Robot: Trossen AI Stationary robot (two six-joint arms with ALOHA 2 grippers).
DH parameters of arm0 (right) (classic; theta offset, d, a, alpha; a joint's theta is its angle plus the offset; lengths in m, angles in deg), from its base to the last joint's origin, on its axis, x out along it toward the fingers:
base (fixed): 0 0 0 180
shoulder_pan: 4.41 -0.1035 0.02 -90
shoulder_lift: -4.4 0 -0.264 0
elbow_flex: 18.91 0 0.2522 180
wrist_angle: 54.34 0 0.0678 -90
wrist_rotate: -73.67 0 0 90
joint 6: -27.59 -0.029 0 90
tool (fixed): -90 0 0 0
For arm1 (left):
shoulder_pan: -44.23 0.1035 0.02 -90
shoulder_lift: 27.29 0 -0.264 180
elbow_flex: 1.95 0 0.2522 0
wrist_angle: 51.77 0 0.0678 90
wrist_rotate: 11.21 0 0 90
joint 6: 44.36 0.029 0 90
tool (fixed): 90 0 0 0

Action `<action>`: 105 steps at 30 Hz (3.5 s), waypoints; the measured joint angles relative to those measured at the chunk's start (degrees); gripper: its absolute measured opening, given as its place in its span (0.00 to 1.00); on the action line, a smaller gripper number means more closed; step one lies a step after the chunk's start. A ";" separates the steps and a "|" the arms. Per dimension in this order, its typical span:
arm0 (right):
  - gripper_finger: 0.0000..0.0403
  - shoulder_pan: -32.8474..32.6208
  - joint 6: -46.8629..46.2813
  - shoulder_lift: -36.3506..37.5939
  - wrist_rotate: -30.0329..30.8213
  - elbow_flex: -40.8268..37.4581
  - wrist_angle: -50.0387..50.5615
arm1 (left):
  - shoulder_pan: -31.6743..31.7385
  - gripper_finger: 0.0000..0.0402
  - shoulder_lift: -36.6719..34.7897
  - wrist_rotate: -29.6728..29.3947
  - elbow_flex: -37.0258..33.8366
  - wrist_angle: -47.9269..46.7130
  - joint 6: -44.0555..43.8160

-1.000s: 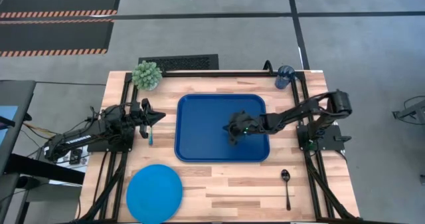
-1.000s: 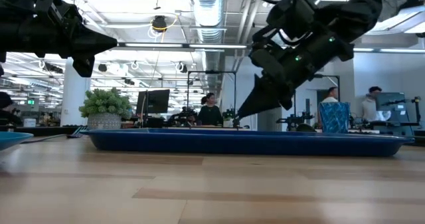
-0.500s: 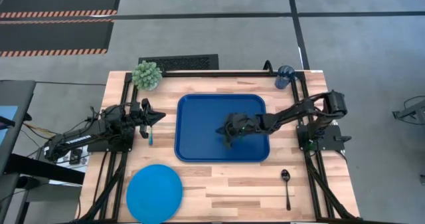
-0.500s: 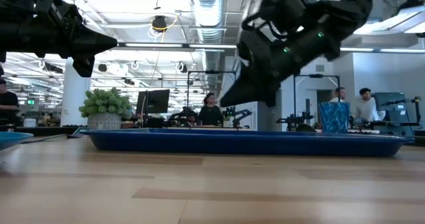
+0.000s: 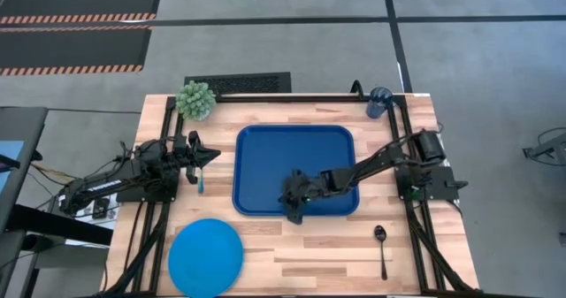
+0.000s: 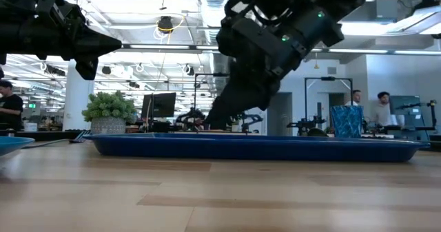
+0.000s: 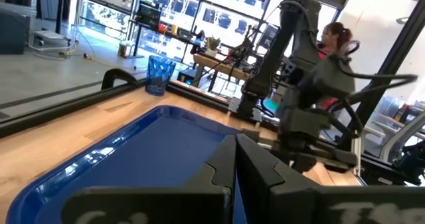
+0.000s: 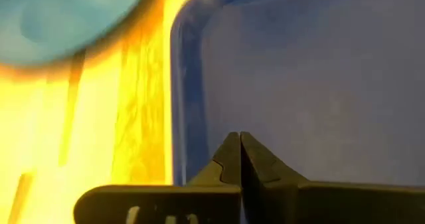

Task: Pick and place plate/cup/fork/spoon on tray
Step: Adjust the blue tray on the table

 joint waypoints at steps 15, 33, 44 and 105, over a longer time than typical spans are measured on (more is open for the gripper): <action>0.02 -3.44 -2.45 0.20 1.39 0.40 2.52 | -0.01 0.00 0.33 0.51 0.02 0.08 0.00; 0.02 -3.16 -2.62 -5.36 2.18 1.43 1.77 | 0.00 0.00 0.31 0.56 0.00 0.13 0.01; 0.02 -3.22 -2.96 -5.01 -1.57 2.45 1.84 | 0.00 0.00 0.33 0.56 0.01 0.13 0.01; 0.01 -5.64 2.96 4.02 -3.08 -4.11 15.44 | -0.01 0.00 0.26 0.56 0.01 0.10 0.51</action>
